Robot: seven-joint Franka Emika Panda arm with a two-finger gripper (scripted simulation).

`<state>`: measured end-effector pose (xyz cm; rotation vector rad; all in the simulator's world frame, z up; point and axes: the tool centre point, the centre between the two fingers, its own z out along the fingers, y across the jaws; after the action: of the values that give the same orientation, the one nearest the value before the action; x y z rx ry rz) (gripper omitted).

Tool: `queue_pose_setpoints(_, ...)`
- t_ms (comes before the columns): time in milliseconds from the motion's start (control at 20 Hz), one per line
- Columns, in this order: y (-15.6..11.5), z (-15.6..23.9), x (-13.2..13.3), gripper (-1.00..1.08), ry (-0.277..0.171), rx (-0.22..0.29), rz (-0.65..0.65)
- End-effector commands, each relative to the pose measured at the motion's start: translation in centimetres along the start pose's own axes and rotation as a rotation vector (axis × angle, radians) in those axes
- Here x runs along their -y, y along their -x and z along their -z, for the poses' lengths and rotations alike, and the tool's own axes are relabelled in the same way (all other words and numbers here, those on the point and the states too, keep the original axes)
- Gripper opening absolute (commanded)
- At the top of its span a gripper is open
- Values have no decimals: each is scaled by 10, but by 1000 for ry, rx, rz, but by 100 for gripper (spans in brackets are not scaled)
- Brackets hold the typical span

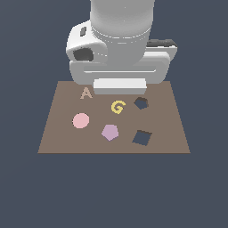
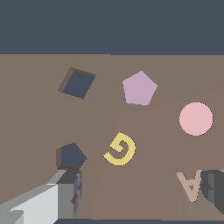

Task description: Insert a designated object into the corresponding slot on a board.

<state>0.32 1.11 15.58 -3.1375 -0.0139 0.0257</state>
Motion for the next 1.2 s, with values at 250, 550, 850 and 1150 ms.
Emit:
queue_pose_setpoints(250, -4, -5, -2, 100, 0, -1, 9)
queue_pose_setpoints(550, -17, -24, -8, 100, 1, -4, 43)
queue_pose_setpoints(850, -41, -55, -17, 100, 3, -8, 98)
queue_pose_setpoints(1150, -64, -84, -23, 100, 4, -13, 151)
